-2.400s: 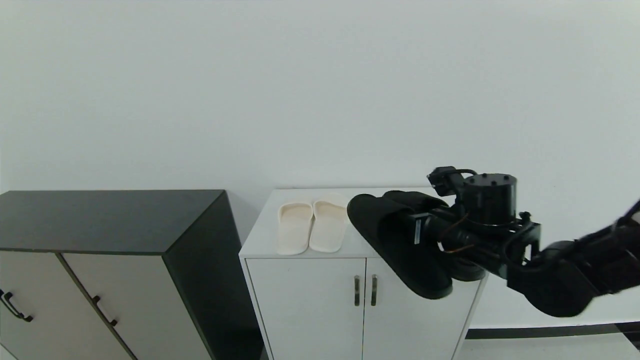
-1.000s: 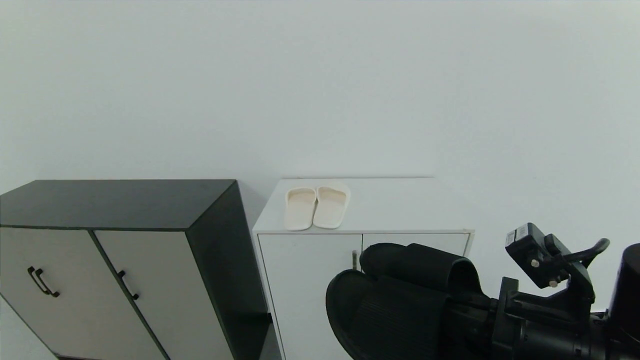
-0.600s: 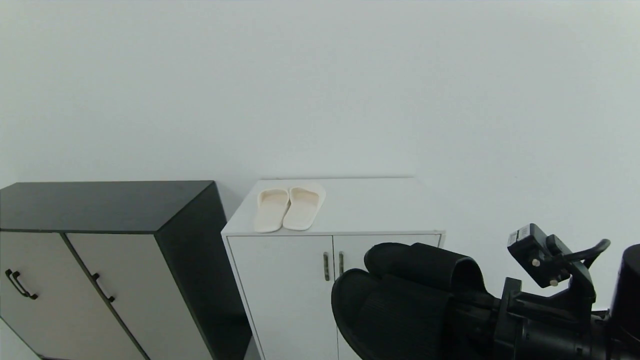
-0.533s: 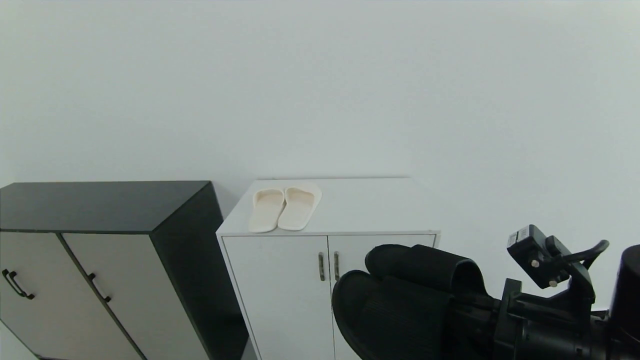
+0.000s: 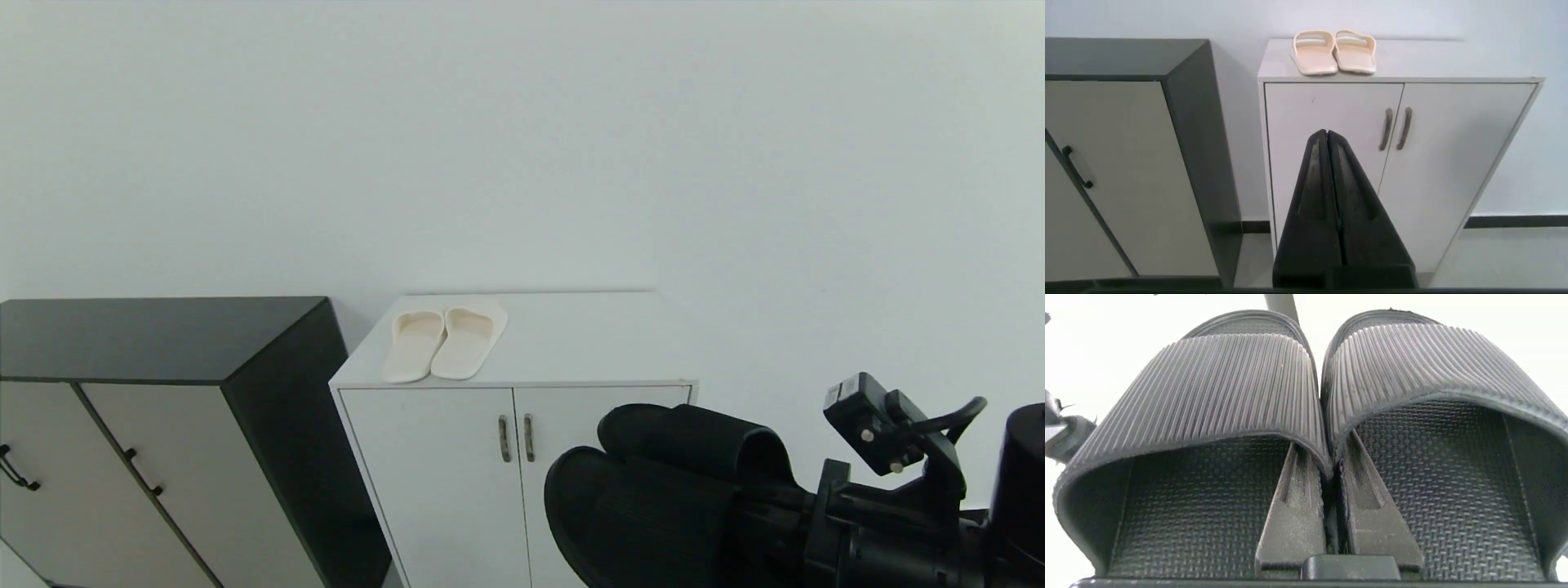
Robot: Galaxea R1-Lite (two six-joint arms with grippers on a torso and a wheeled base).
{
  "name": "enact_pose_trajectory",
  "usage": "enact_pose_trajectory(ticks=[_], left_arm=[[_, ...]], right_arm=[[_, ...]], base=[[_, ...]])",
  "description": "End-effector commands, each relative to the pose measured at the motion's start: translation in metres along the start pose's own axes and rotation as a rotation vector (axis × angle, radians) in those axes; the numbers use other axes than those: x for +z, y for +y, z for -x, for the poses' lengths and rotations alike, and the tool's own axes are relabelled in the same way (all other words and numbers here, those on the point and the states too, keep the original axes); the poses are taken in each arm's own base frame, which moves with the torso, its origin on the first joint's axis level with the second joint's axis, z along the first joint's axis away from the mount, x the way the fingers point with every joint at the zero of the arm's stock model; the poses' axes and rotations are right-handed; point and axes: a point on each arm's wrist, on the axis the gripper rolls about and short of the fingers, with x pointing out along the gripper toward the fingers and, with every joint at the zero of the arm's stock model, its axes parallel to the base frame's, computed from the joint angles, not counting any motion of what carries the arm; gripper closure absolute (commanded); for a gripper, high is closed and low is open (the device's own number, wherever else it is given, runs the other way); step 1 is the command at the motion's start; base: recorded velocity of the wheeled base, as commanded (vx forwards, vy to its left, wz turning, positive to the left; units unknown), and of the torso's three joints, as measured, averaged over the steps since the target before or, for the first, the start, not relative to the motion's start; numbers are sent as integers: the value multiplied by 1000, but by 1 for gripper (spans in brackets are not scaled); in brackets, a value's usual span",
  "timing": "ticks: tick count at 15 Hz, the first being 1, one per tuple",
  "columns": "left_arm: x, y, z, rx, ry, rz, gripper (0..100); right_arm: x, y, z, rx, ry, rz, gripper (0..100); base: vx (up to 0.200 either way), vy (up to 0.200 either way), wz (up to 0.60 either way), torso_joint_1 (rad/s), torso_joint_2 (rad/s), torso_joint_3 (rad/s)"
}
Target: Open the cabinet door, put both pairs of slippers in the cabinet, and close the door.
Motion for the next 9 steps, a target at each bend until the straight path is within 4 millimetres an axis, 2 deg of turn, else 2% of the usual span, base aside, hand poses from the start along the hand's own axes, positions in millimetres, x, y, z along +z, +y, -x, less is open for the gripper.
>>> enact_pose_trajectory(ticks=[1,4,9], left_arm=[[0,0,0,1,1,0,100],[0,0,0,1,1,0,100],[0,0,0,1,1,0,100]], right_arm=[[-1,0,-1,0,5,-1,100],[-3,-1,-3,-3,15,-3,100],[-4,-2,-3,-5,22,-4,100]], base=[[0,0,0,0,0,0],[0,0,0,0,0,0],[0,0,0,-157,331,164]])
